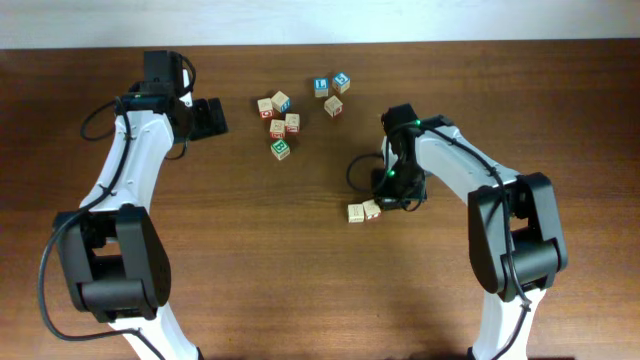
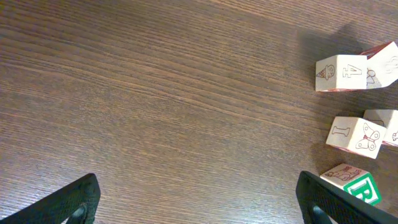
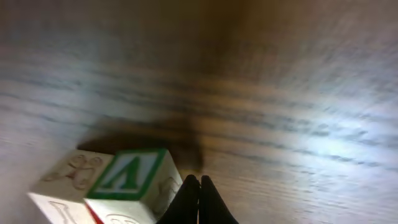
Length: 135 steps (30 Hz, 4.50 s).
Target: Rotate 3 blocks
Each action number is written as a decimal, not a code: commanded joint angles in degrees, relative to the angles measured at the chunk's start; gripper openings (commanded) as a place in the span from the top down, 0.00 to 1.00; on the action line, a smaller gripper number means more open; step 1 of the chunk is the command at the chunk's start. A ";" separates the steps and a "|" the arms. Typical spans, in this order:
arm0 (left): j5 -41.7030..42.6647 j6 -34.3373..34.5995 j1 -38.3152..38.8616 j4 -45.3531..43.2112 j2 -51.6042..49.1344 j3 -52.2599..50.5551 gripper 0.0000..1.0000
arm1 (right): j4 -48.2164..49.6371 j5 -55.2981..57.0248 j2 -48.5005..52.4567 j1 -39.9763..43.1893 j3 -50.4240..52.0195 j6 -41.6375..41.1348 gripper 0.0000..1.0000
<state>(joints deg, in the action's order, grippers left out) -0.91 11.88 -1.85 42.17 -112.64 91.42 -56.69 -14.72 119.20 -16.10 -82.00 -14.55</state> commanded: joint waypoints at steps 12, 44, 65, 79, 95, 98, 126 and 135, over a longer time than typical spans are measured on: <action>-0.37 0.92 0.09 -0.15 -0.31 1.16 0.01 | -0.07 -6.51 -0.55 -2.45 0.81 0.31 0.96; -0.61 0.92 -0.26 -0.74 -0.31 1.16 0.01 | -9.25 12.48 -0.44 -23.76 -9.09 -29.33 0.96; -0.59 0.92 -0.24 -0.74 -0.31 1.16 0.01 | -2.78 12.22 1.18 -21.20 -4.87 -32.50 0.96; -0.42 0.92 -0.24 -0.68 -0.31 1.16 0.01 | -1.64 12.26 1.18 -20.28 -4.87 -32.46 0.96; -0.42 0.92 -0.24 -0.72 -0.31 1.16 0.01 | -1.09 11.76 1.07 -20.15 -5.84 -29.79 0.96; -0.42 0.92 -0.24 -0.70 -0.31 1.16 0.01 | -1.33 11.80 0.70 -20.26 -7.69 -27.65 0.96; 3.08 3.98 -5.44 0.07 -0.31 1.16 0.01 | 36.89 12.20 15.52 -19.56 -21.09 -8.39 0.44; 3.08 3.98 -5.44 0.09 -0.31 1.16 0.01 | 37.68 9.77 17.16 -19.58 -21.09 -8.79 0.51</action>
<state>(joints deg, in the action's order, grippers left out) 1.50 15.07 -7.35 42.22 -112.64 91.42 -19.22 -3.33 135.13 -35.44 -102.76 -22.63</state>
